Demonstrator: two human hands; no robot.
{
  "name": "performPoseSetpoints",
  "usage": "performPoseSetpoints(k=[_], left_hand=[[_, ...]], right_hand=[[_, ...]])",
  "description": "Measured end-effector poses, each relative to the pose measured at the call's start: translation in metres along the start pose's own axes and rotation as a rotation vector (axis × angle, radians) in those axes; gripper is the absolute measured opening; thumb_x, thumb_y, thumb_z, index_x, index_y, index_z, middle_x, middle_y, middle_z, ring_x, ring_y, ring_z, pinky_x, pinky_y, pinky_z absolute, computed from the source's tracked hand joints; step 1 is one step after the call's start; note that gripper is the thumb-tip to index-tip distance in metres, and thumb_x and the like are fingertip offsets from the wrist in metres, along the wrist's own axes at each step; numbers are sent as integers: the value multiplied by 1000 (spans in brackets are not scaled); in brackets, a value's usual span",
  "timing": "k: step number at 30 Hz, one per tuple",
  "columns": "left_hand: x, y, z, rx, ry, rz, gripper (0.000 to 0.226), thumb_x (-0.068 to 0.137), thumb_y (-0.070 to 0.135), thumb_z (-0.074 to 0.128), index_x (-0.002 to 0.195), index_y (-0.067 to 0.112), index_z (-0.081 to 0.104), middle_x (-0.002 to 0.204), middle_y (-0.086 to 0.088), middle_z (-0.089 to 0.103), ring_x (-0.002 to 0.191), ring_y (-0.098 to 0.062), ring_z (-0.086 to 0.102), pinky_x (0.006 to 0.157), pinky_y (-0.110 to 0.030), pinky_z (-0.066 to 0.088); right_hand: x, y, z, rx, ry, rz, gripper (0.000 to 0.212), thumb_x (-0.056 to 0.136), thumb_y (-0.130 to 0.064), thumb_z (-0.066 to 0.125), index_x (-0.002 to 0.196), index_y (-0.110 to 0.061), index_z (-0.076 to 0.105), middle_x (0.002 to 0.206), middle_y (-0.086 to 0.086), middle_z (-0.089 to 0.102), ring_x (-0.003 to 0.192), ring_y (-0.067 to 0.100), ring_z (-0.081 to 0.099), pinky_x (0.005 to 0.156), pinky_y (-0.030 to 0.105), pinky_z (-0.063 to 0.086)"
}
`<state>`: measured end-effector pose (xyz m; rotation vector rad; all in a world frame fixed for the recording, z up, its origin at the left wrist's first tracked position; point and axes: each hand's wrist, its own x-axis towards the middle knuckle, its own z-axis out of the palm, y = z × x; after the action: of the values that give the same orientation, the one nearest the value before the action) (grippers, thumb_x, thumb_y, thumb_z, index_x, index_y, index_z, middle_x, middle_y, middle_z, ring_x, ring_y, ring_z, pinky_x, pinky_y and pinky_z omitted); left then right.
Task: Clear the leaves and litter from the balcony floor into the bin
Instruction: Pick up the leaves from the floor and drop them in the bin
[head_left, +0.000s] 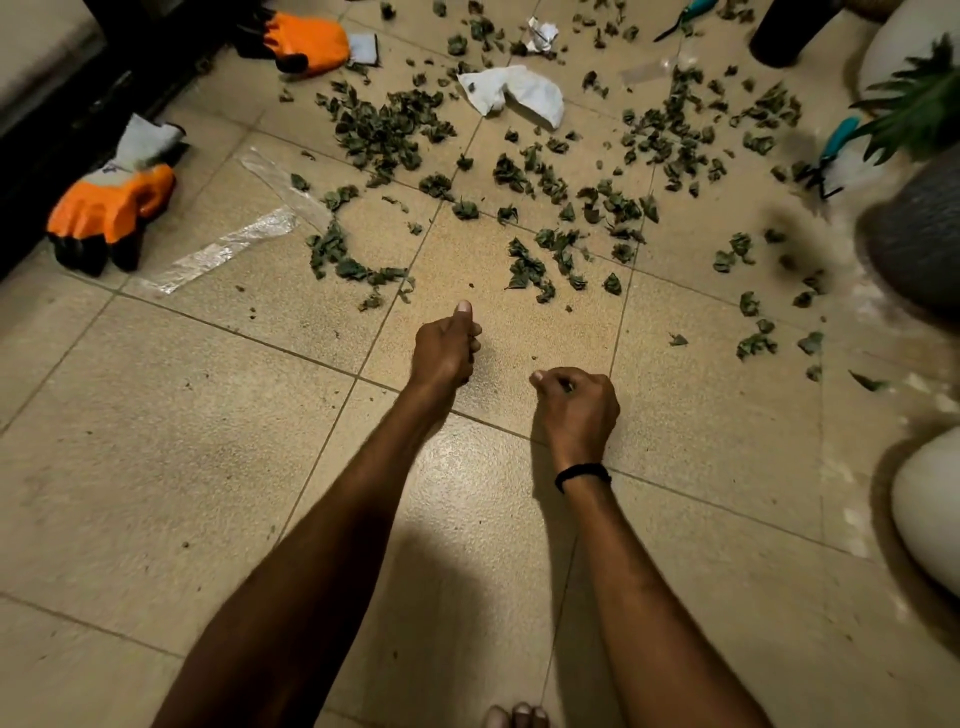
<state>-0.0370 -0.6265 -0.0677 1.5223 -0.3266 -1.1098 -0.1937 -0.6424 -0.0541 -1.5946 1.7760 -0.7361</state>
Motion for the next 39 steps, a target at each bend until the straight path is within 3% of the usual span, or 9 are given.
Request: performPoseSetpoints(k=[3, 7, 12, 17, 20, 29, 33, 36, 39], left_hand=[[-5, 0, 0, -6, -11, -2, 39, 102, 44, 53, 80, 13, 61, 62, 4, 52, 50, -10, 38, 44, -22, 29], [-11, 0, 3, -48, -15, -54, 37, 101, 43, 57, 82, 12, 63, 62, 2, 53, 48, -10, 37, 44, -21, 27], [-18, 10, 7, -312, -48, -257, 33, 101, 40, 56, 81, 14, 57, 62, 4, 48, 41, -6, 32, 38, -20, 25], [-12, 12, -1, -614, -75, -422, 38, 103, 44, 49, 77, 17, 48, 56, 7, 40, 39, -4, 24, 32, -18, 24], [-10, 12, -5, -682, -61, -453, 41, 105, 46, 45, 74, 18, 45, 54, 7, 36, 39, -5, 23, 32, -19, 23], [-6, 25, -26, -783, 35, -417, 41, 107, 41, 41, 72, 20, 43, 51, 7, 34, 38, -6, 23, 34, -19, 22], [-1, 28, -44, -855, 141, -348, 37, 107, 35, 47, 75, 15, 46, 58, 2, 47, 41, -7, 37, 38, -19, 33], [2, 30, -58, -851, 214, -276, 28, 106, 25, 49, 83, 11, 51, 71, -6, 57, 46, -8, 48, 44, -20, 43], [0, 34, -64, -735, 314, -196, 22, 107, 11, 43, 90, 8, 57, 73, -7, 54, 50, -9, 49, 47, -20, 45]], right_hand=[[-11, 8, -3, -50, 1, -60, 15, 93, -15, 66, 104, -8, 74, 103, 8, 59, 79, -1, 52, 71, -2, 32], [-6, 9, 3, -181, -60, -127, 17, 96, -17, 56, 105, -11, 68, 107, 8, 57, 98, 23, 54, 80, 22, 35], [10, -2, 3, -71, 44, -17, 10, 97, -15, 60, 96, -8, 66, 106, 10, 57, 85, 12, 48, 66, -1, 29], [-1, 5, 4, -30, 27, -84, 19, 95, -8, 63, 113, -6, 69, 106, 7, 57, 82, -10, 55, 64, -9, 30], [-5, 6, 11, -66, 11, -167, 15, 91, -5, 66, 104, -5, 73, 96, 3, 56, 81, 3, 54, 68, -7, 28], [17, -2, 15, -83, 42, -122, 5, 96, -10, 58, 99, -12, 63, 98, -1, 55, 91, 14, 52, 73, 11, 30], [13, 0, 22, -133, -20, -221, 23, 97, -6, 56, 116, -13, 68, 104, 3, 56, 96, 12, 53, 81, 12, 36], [17, 2, 27, -216, -84, -252, 25, 93, -2, 53, 110, -13, 69, 105, 8, 55, 100, 24, 55, 81, 22, 39], [22, -8, 28, -241, -99, -198, 20, 93, -2, 53, 105, -12, 66, 105, 8, 58, 95, 21, 53, 73, 10, 34]])
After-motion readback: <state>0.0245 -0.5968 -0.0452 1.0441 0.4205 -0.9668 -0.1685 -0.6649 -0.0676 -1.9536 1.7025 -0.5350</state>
